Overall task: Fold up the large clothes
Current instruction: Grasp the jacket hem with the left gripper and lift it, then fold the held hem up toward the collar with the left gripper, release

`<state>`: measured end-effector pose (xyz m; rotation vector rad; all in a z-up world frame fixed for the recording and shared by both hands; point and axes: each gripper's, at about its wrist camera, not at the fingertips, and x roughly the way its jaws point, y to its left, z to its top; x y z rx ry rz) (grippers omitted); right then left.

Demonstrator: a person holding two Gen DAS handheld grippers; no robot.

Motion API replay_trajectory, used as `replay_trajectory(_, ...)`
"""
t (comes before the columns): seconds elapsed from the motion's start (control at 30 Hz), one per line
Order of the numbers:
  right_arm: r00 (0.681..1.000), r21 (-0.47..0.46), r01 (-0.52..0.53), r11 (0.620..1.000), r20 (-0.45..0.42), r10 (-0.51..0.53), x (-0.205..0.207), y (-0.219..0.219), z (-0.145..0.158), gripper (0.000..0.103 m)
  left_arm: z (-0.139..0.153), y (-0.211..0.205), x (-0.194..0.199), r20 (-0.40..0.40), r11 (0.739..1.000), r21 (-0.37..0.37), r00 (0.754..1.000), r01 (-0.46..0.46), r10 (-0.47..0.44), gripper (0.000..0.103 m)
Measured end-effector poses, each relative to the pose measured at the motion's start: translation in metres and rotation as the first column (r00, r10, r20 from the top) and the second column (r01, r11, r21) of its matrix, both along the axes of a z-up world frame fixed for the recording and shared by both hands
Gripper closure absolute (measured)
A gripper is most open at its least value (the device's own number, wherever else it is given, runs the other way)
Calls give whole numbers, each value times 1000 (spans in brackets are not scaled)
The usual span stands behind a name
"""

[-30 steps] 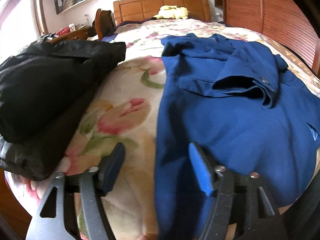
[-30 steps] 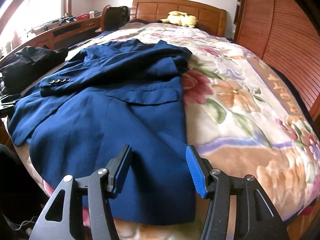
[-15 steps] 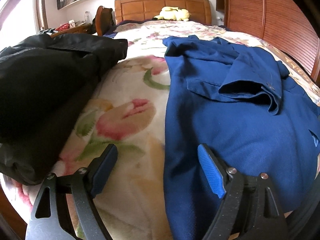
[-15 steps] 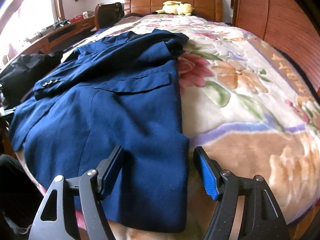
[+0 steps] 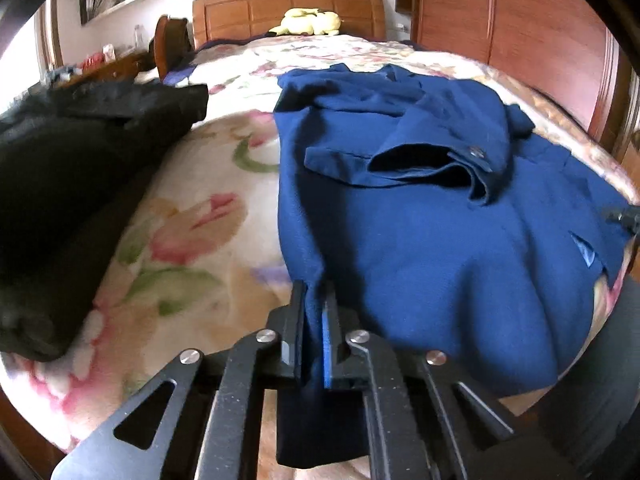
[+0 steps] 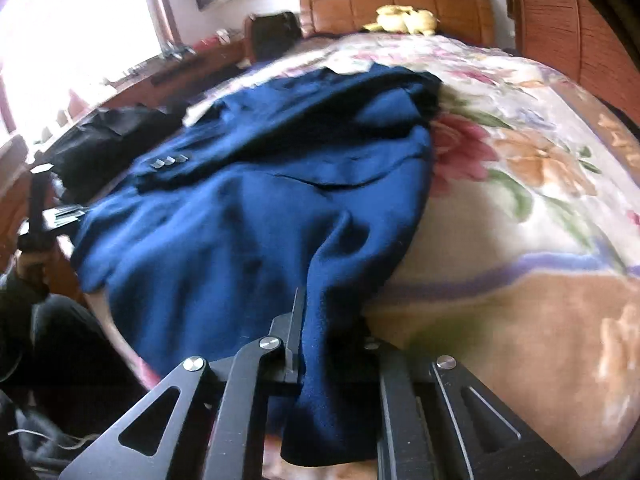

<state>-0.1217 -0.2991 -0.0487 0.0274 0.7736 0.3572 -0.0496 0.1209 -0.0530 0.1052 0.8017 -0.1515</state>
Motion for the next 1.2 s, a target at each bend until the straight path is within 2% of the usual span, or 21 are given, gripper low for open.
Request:
replay_trajectory(0.17,996,45,40,998,80,-43,-12,-10,17,96,22,-10,-23,63,1000,23,998,7,-8,99)
replay_trajectory(0.47,986,81,27,996,164,-40,-39,-21,50,97,77,-12,-70,210,1000,-29,978,4,2,99)
replay_trajectory(0.67,967,116,-8,993,252,-22,-73,-37,87,97,125,-15,-107,328,999,-41,945,25,-10,100)
replay_trajectory(0.77,952,130,-29,991,305,-12,-87,-46,108,97,152,-18,-111,380,998,-52,925,47,-24,100)
replay_trajectory(0.87,937,123,-42,992,349,-4,-85,-50,128,97,170,-24,-97,418,999,-26,908,45,-30,100)
replay_trajectory(0.97,929,115,-44,992,371,-2,-63,-50,140,97,182,-29,-66,428,998,-27,903,58,-41,100)
replay_trajectory(1.1,928,110,-28,994,373,-15,-9,-49,149,97,192,-36,-12,431,999,-8,902,42,-34,100)
replay_trajectory(1.2,934,102,-6,995,357,-31,46,-44,145,97,191,-38,35,423,1000,16,906,14,-19,100)
